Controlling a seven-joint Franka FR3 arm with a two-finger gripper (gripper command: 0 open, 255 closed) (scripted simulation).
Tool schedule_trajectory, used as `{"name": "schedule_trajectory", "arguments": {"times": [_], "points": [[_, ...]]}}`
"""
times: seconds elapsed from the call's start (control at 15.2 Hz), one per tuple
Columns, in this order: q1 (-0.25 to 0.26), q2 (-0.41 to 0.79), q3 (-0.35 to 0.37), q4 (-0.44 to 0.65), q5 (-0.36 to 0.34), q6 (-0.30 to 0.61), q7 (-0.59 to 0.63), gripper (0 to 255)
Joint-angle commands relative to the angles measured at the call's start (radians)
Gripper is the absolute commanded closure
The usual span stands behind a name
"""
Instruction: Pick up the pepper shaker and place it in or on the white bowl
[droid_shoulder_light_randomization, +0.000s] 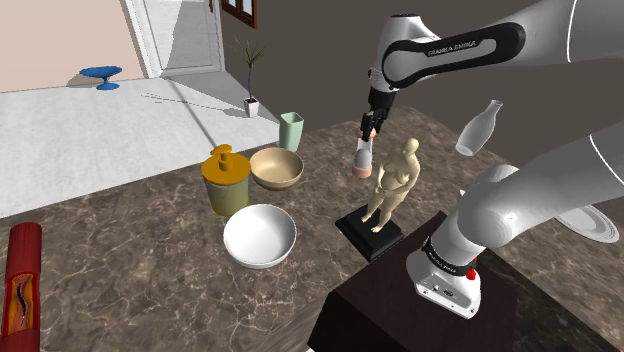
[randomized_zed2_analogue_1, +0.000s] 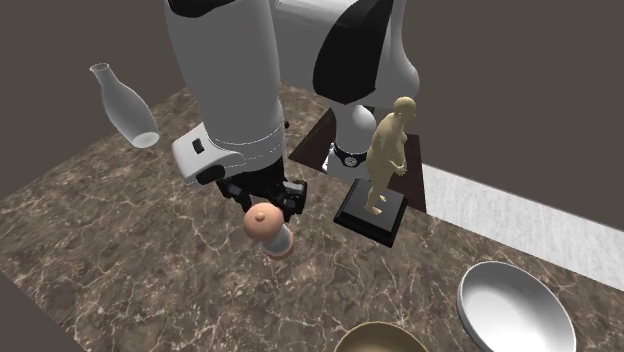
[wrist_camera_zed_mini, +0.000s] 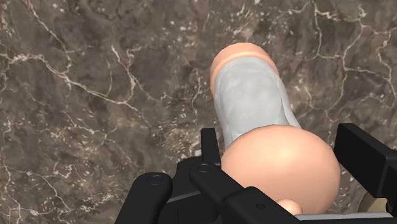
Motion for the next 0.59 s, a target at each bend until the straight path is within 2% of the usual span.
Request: {"name": "schedule_trajectory", "arguments": {"times": [0.0, 0.53], "points": [[0.000, -0.009, 0.001, 0.020, 0.001, -0.029, -0.003, 255], [0.002, -0.039, 0.013, 0.106, 0.008, -0.145, -0.007, 255]]}}
